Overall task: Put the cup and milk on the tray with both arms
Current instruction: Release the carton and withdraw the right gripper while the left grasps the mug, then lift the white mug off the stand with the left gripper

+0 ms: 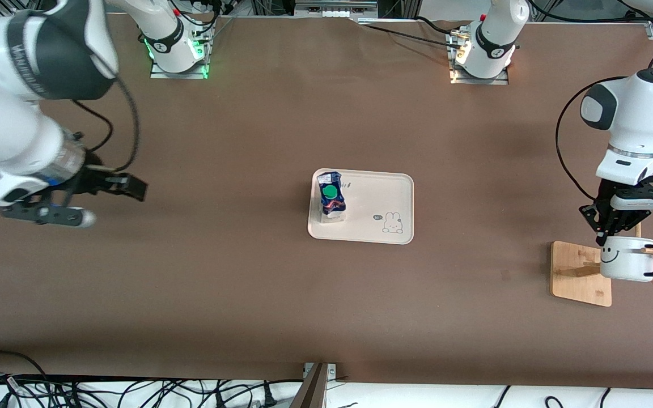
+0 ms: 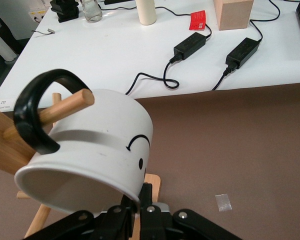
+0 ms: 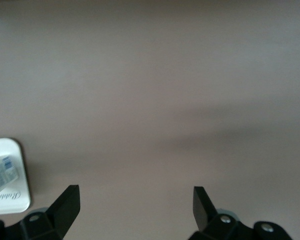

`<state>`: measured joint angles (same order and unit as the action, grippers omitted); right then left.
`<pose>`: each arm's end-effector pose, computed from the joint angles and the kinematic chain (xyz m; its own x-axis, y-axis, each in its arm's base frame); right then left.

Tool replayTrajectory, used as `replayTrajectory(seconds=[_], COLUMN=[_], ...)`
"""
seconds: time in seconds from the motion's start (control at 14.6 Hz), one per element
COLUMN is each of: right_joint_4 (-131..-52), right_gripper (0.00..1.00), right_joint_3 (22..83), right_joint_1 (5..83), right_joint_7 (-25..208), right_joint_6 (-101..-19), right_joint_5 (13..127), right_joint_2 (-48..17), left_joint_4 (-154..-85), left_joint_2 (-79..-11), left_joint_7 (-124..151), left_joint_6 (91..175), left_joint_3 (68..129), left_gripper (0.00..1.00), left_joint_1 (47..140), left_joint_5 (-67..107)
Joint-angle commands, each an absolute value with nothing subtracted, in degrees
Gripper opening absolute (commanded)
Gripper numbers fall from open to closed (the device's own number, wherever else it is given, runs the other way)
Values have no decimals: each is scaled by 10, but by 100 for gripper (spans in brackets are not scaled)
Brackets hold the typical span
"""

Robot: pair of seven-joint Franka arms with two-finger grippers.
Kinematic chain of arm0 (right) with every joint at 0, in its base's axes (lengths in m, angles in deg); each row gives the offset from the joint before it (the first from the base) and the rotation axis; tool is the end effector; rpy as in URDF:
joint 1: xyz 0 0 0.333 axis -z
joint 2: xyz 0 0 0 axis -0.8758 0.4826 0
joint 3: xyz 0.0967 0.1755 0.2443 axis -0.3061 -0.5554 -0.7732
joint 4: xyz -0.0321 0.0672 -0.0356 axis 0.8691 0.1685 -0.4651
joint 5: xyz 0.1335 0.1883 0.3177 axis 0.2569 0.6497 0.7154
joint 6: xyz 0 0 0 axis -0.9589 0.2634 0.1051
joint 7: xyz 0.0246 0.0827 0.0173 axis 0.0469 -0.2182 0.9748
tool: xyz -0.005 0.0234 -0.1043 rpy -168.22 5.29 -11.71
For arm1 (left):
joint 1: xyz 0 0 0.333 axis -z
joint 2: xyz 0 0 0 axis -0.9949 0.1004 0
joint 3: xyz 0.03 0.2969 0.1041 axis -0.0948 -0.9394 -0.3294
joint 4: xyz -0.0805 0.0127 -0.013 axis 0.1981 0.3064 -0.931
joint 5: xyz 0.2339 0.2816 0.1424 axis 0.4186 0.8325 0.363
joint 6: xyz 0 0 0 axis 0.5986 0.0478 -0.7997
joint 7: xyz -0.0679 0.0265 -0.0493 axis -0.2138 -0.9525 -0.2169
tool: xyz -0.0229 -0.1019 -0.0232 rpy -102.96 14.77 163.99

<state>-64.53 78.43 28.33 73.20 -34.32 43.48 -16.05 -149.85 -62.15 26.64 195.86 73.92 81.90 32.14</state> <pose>0.6516 0.1084 0.5550 0.9851 -0.1697 -0.0270 -0.1688 -0.9851 0.0323 0.5749 0.0824 0.3765 0.7611 -0.0745 0.6444 0.0169 -0.9908 -0.1345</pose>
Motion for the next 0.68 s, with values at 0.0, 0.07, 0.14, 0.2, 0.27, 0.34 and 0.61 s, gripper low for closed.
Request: replayTrajectory(seconds=[0.0, 0.07, 0.14, 0.2, 0.27, 0.34, 0.61], right_joint_4=[-638, -638, -638, -638, -638, -638, -636], right_gripper=[100, 100, 100, 100, 100, 100, 100], right_joint_3=[785, 786, 792, 802, 811, 818, 827], right_joint_1=[319, 318, 319, 319, 319, 319, 314], right_joint_7=[737, 736, 736, 736, 736, 736, 734], right_joint_6=[-331, -330, -325, -318, -315, -302, -294], right_joint_5=[434, 431, 431, 432, 431, 430, 428], right_joint_2=[-162, -162, -162, -162, -162, -162, -163], left_joint_4=[-1504, -1504, -1503, -1503, -1503, -1503, -1504], left_joint_2=[-636, -637, -637, -639, -641, -643, -657], left_joint_7=[263, 260, 258, 251, 244, 234, 189], left_joint_6=[1959, 1959, 1959, 1959, 1958, 1958, 1939], left_joint_3=[737, 737, 738, 740, 742, 743, 767], left_gripper=[0, 0, 0, 0, 0, 0, 0], left_joint_1=[830, 837, 845, 852, 861, 868, 880], left_joint_5=[339, 337, 336, 336, 336, 335, 335])
